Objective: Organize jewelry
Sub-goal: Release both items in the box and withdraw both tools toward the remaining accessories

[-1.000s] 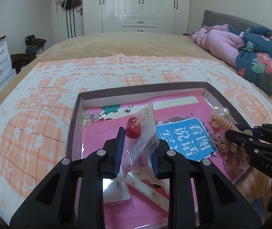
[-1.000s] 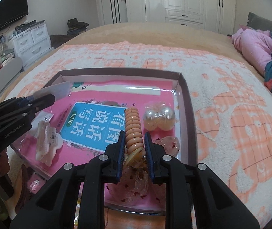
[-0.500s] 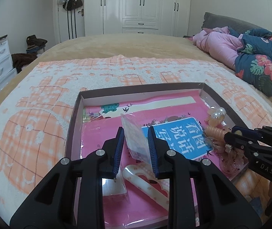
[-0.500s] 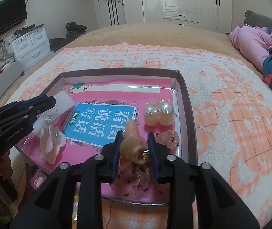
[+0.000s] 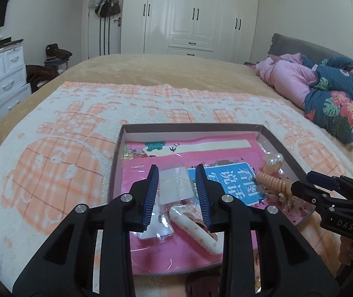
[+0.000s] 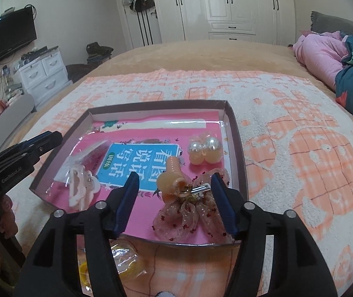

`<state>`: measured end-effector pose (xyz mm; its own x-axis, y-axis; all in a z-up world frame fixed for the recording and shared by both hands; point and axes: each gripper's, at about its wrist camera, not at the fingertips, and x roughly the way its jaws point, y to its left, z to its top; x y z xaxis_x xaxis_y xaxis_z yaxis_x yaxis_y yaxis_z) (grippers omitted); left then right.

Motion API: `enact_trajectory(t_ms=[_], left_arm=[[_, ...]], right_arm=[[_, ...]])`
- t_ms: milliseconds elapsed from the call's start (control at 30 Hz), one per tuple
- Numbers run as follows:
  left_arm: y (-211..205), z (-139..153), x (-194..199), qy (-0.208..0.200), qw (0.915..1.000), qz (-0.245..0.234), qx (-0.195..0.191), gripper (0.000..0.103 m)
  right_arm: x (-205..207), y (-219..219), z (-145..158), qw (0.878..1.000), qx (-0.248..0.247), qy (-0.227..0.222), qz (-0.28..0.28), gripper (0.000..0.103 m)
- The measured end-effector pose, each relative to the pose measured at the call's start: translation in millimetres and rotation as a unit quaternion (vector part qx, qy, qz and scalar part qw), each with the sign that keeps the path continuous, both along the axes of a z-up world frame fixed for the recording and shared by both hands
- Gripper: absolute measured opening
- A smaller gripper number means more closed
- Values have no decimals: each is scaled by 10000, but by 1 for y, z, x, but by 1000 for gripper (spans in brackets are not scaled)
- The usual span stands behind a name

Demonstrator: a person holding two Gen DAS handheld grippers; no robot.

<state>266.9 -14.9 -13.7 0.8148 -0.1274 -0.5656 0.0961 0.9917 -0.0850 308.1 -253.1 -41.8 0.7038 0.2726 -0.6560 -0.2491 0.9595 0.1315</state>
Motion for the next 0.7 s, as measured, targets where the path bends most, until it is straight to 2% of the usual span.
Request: enact_trajectory(t_ms=[133, 333, 500, 633, 700], left_arm=[[3, 7, -10, -117, 9999, 47, -20, 24], [5, 14, -23, -236, 9997, 105, -33, 33], [5, 17, -32, -293, 9994, 164, -35, 45], [7, 19, -39, -338, 9992, 216, -88, 56], [8, 19, -43, -350, 9991, 228, -118, 61]], right_arm=[[-6, -1, 6, 9999, -27, -149, -2, 62], [-15, -6, 14, 9996, 67, -279, -41, 68], [-24, -7, 18, 9994, 112, -321, -21, 69], [-31, -7, 22, 9992, 146, -385, -15, 75], [-36, -7, 24, 9990, 160, -422, 9, 76]])
